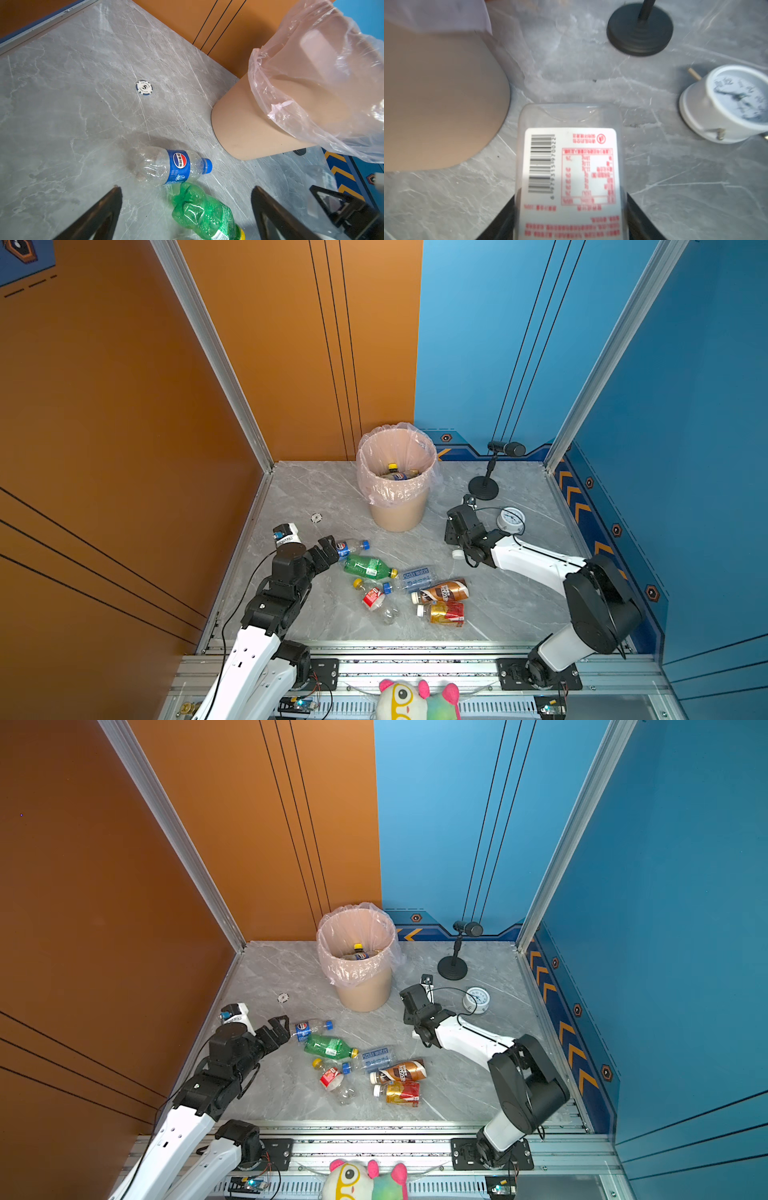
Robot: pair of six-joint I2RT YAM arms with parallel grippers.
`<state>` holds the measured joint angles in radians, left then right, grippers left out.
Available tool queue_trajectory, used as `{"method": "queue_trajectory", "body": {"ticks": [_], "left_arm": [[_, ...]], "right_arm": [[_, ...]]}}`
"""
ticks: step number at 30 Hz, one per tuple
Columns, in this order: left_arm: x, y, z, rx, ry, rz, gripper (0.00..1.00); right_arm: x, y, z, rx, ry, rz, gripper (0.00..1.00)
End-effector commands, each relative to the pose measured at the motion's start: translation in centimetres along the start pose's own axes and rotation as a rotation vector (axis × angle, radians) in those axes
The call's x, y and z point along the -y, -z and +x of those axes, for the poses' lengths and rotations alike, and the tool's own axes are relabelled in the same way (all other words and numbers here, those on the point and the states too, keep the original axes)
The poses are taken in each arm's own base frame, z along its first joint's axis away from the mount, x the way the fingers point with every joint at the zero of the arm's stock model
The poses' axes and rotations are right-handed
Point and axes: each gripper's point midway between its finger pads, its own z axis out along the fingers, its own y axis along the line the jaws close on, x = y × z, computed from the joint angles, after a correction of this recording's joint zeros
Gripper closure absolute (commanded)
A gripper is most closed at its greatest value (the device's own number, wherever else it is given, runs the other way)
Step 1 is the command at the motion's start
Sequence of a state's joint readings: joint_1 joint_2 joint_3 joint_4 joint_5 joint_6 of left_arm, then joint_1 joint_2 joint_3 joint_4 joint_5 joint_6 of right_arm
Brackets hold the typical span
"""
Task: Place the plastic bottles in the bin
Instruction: 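Lift the red-labelled bottle over the bin and lower it in with the right gripper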
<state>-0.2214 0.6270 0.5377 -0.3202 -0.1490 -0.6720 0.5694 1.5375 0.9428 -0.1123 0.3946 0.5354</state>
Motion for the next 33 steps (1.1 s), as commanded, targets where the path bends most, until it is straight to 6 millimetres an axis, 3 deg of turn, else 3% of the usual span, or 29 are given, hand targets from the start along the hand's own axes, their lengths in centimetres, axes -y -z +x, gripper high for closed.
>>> {"method": "queue_trajectory", "body": {"ticks": [1,10,16,24,33], "left_arm": [[-0.9,-0.2,1.2,-0.036,0.015,-0.018,0.02],[-2.2,0.2,2.1,-0.045,0.044,-0.036,0.02],[-2.9,0.6,2.4,-0.041,0.068,-0.043,0.02],[-3.6,1.4,2.7,-0.037,0.08,-0.051,0.02],[-4.3,2.1,3.1,-0.031,0.101,-0.064,0.02]], "right_arm": [[0.3,3.0,-4.1,0.13,-0.003,-0.01,0.5],[-3.0,11.9,-14.6,0.414,-0.039,-0.199,0.52],[-7.1,15.0,-19.8,0.54,-0.03,-0.308,0.52],[-13.3,15.7,-25.3,0.627,0.007,-0.414,0.52],[-18.5,11.7,-28.9,0.642,0.034,-0.438,0.51]]}}
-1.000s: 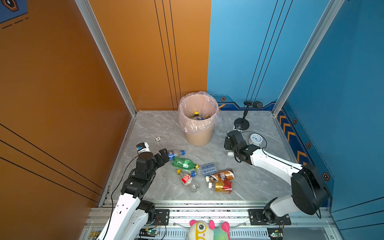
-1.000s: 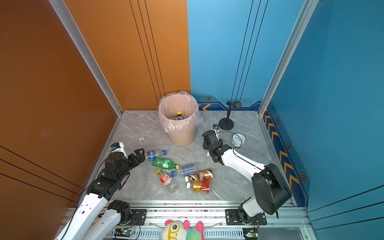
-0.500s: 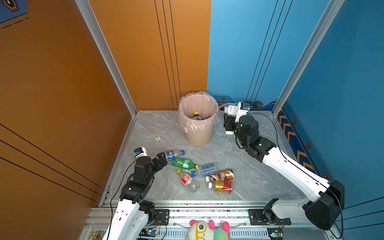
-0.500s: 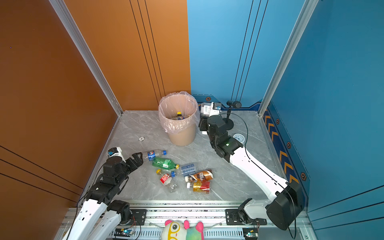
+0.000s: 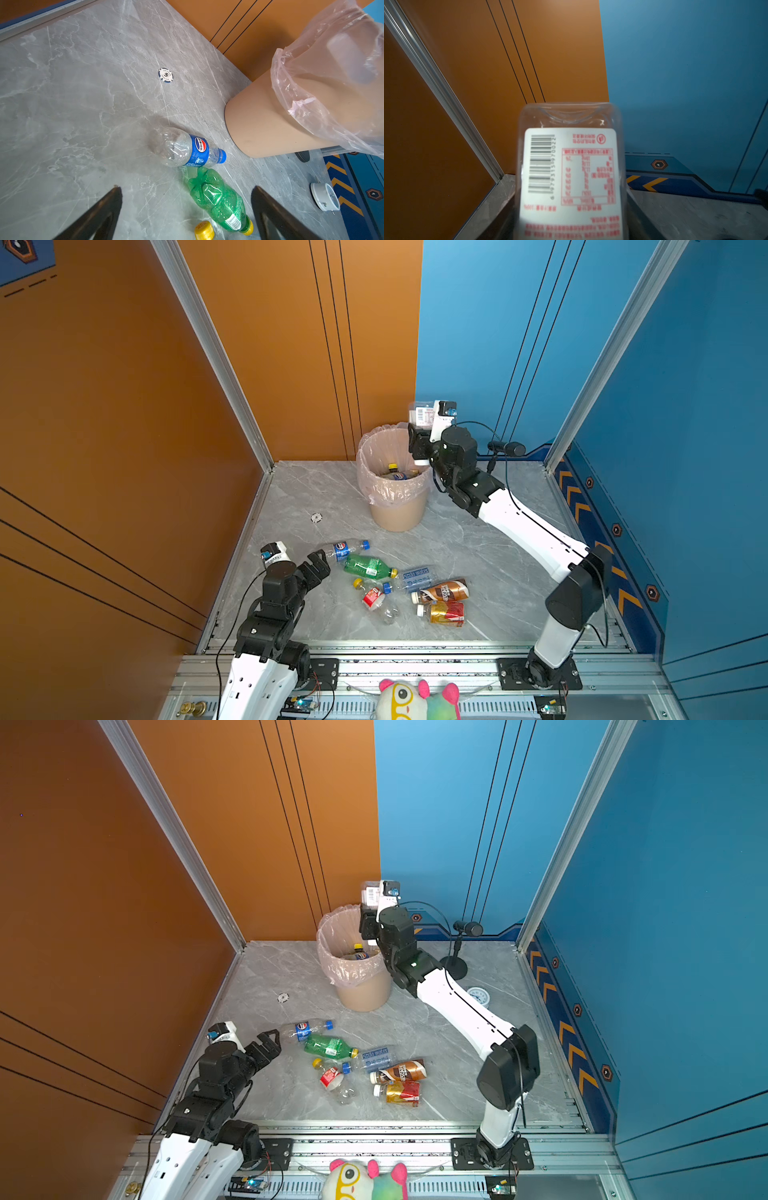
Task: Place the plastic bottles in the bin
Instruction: 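Lift the red-labelled bottle over the bin and lower it in with the right gripper, then reach the left gripper to the clear soda water bottle while the right arm withdraws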
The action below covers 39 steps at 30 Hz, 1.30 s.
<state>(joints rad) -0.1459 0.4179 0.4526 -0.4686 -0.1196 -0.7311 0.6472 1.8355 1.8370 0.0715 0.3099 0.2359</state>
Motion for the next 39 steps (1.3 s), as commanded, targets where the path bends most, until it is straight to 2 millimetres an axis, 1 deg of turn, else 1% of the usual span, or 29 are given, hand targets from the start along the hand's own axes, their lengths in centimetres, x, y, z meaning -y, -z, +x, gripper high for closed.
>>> {"method": "queue_trajectory", "body": {"ticks": [1,5,9,16,21,23,25,28,30,31,34,36,39], "left_arm": [[-0.8,0.0,0.9,-0.03,0.009,-0.02,0.02],[-0.8,0.1,0.8,-0.026,0.012,-0.021,0.02],[-0.9,0.2,0.6,-0.024,0.005,-0.026,0.02],[-0.8,0.0,0.3,-0.022,0.0,-0.027,0.02],[-0.8,0.0,0.1,-0.021,-0.002,-0.029,0.02],[-0.7,0.1,0.0,-0.019,-0.001,-0.027,0.02],[-0.8,0.0,0.0,-0.017,0.0,-0.029,0.02],[-0.6,0.1,-0.2,-0.014,-0.004,-0.021,0.02],[-0.4,0.1,-0.3,-0.014,-0.012,-0.015,0.02],[-0.2,0.1,-0.4,-0.012,-0.015,-0.012,0.02],[0.4,0.0,-0.8,-0.007,-0.032,0.01,0.02],[1.0,-0.1,-1.1,-0.01,-0.042,0.031,0.02],[2.0,-0.6,-1.2,-0.022,-0.051,0.068,0.02]], "right_arm": [[-0.9,-1.5,-1.0,0.013,0.016,-0.025,0.51],[-1.2,-3.2,0.4,-0.015,0.016,-0.026,0.51],[-1.1,-4.2,1.9,-0.042,0.021,-0.017,0.51],[-0.8,-4.4,4.1,-0.086,0.028,-0.014,0.51],[-0.8,-4.2,4.6,-0.091,0.027,-0.021,0.5],[-0.7,-4.0,4.6,-0.093,0.024,-0.02,0.47],[-0.5,-3.7,4.8,-0.094,0.021,-0.014,0.36],[0.3,-2.6,3.8,-0.058,0.003,0.01,0.13],[0.7,-1.4,2.5,-0.019,-0.01,0.015,0.02],[0.9,-0.8,2.3,-0.012,-0.012,0.015,0.0],[1.5,1.4,0.6,0.03,-0.027,0.013,0.0],[1.9,3.4,-0.5,0.053,-0.041,0.008,0.0],[3.1,6.5,-0.6,0.058,-0.055,0.012,0.0]]}}
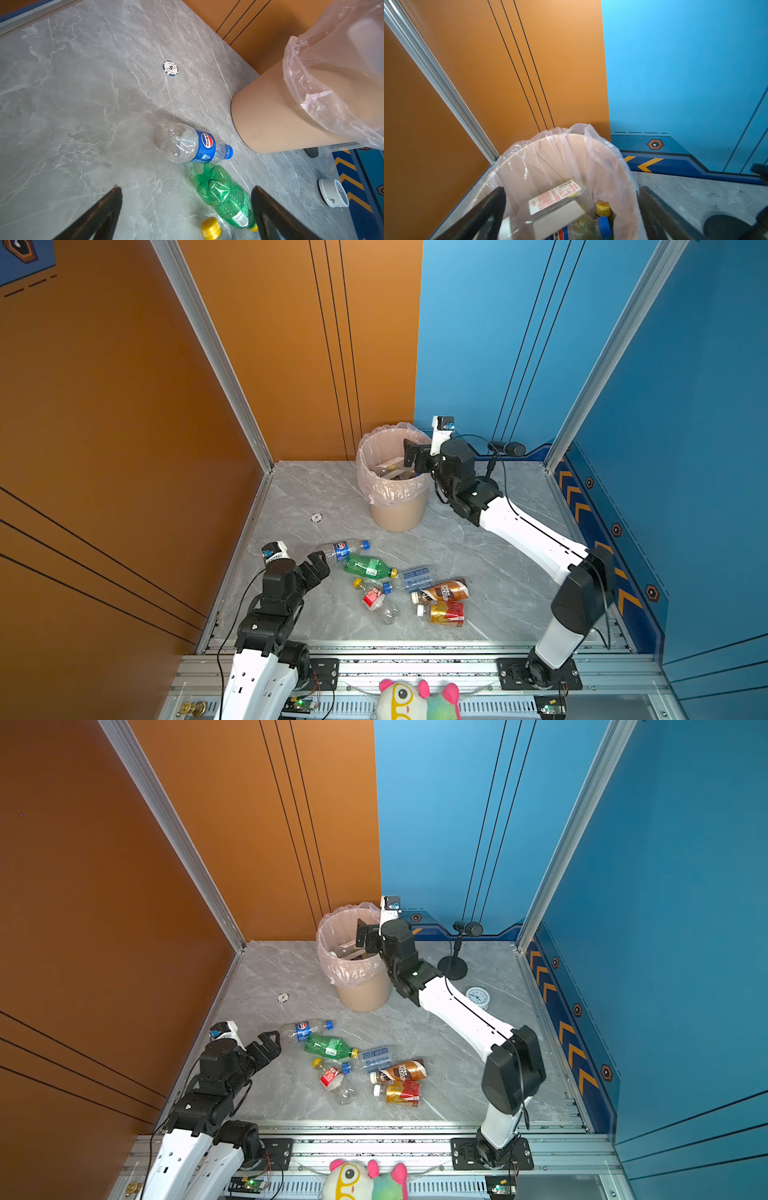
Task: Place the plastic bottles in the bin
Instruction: 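Reach the left gripper to the clear soda water bottle while the right arm withdraws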
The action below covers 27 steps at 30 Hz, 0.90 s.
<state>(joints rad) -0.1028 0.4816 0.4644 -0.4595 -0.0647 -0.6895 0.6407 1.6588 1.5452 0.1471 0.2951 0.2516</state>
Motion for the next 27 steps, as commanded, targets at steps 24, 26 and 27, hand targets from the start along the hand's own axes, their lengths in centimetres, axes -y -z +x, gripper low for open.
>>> {"method": "queue_trajectory", "body": {"ticks": [24,26,27], "left_arm": [[13.1,0.4,5.6,-0.227,-0.511,0.426,0.01],[14.2,0.6,6.8,-0.25,-0.577,0.451,0.01],[14.7,0.6,7.4,-0.261,-0.607,0.458,0.01]], "right_arm": [[13.1,15.1,14.0,-0.223,-0.203,0.258,0.0],[13.0,14.7,14.1,-0.227,-0.209,0.256,0.0],[13.0,14.7,14.2,-0.231,-0.209,0.254,0.0]]}}
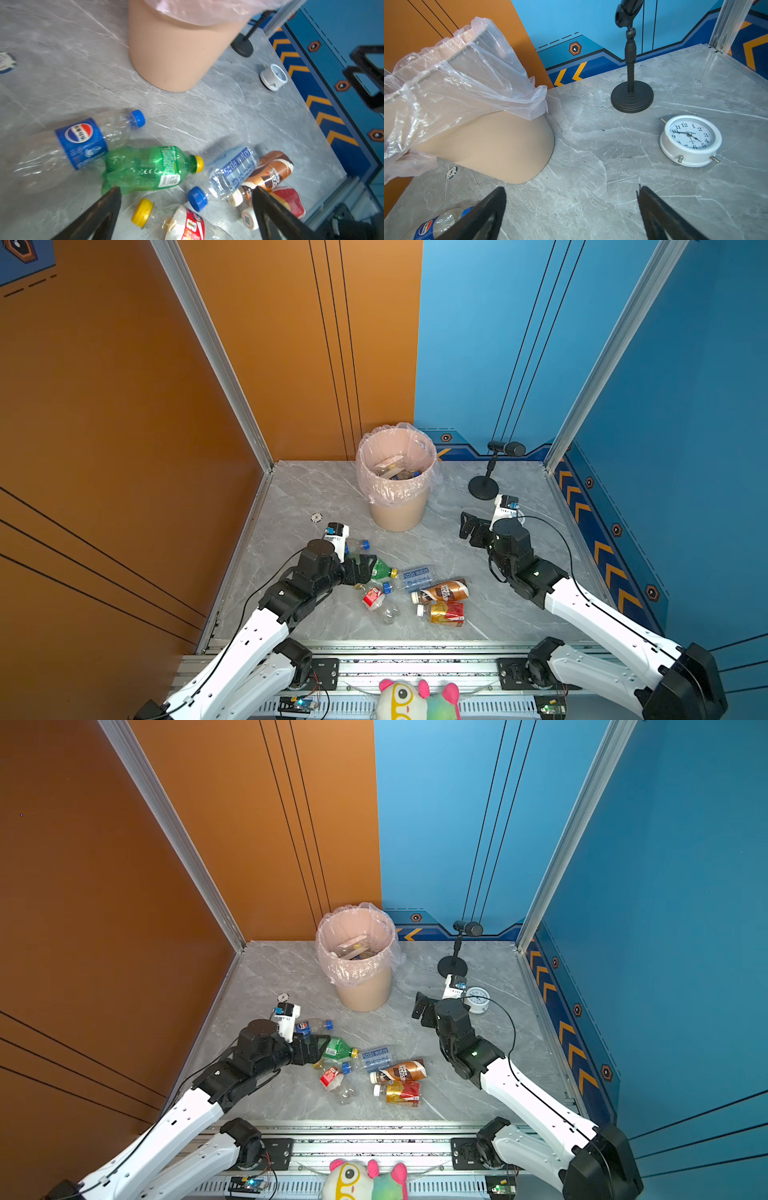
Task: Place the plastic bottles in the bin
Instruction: 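Reach the left gripper to the clear soda water bottle while the right arm withdraws, then close the left gripper on the soda water bottle's neck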
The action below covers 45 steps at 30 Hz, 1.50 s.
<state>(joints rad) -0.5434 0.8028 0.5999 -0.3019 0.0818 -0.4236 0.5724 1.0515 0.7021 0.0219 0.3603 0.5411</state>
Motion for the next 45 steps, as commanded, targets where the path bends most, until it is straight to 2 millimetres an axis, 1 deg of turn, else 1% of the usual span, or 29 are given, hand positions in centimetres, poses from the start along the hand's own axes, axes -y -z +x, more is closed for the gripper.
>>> {"method": "queue_trajectory", "body": {"ticks": [1,5,8,11,19,25,30,35,36,38,39,40,45], "left_arm": [[2.1,-0.4,-0.8,0.002,-0.153,0.015,0.01],[4.7,-2.0,1.0,-0.084,-0.332,0.02,0.01],[6.0,-3.4,2.7,-0.161,-0.456,0.009,0.0],[7.1,-4.8,3.9,-0.222,-0.533,0.012,0.0],[8.0,-7.7,5.9,-0.328,-0.626,0.013,0.01],[7.9,-9.9,7.6,-0.41,-0.653,0.005,0.01],[7.5,-11.5,7.9,-0.44,-0.654,-0.035,0.02],[7.8,-13.0,8.0,-0.462,-0.654,-0.042,0.07],[7.5,-13.3,8.4,-0.473,-0.656,-0.049,0.09],[8.1,-14.0,7.6,-0.456,-0.653,-0.046,0.12],[8.1,-14.4,7.5,-0.457,-0.647,-0.046,0.13],[8.0,-14.8,7.6,-0.463,-0.641,-0.047,0.18],[7.9,-16.3,7.5,-0.481,-0.622,-0.051,0.27]], "right_arm": [[-0.5,-0.2,-1.2,0.025,-0.04,-0.006,0.0],[0.0,0.0,-1.1,0.021,-0.036,0.01,0.0],[0.5,0.4,-1.1,0.026,-0.04,0.018,0.0],[1.0,0.6,-1.2,0.032,-0.052,0.025,0.0],[1.8,0.9,-1.2,0.034,-0.066,0.035,0.0],[2.2,0.9,-1.3,0.038,-0.077,0.039,0.0],[2.4,0.8,-1.1,0.034,-0.081,0.042,0.0],[2.9,0.8,-1.1,0.035,-0.086,0.049,0.0],[3.0,0.8,-1.2,0.036,-0.087,0.051,0.0],[3.2,0.8,-1.2,0.036,-0.093,0.057,0.0],[3.3,0.8,-1.2,0.038,-0.096,0.056,0.0],[3.4,0.7,-1.2,0.038,-0.098,0.057,0.0],[3.8,0.8,-1.3,0.041,-0.105,0.062,0.0]]}}
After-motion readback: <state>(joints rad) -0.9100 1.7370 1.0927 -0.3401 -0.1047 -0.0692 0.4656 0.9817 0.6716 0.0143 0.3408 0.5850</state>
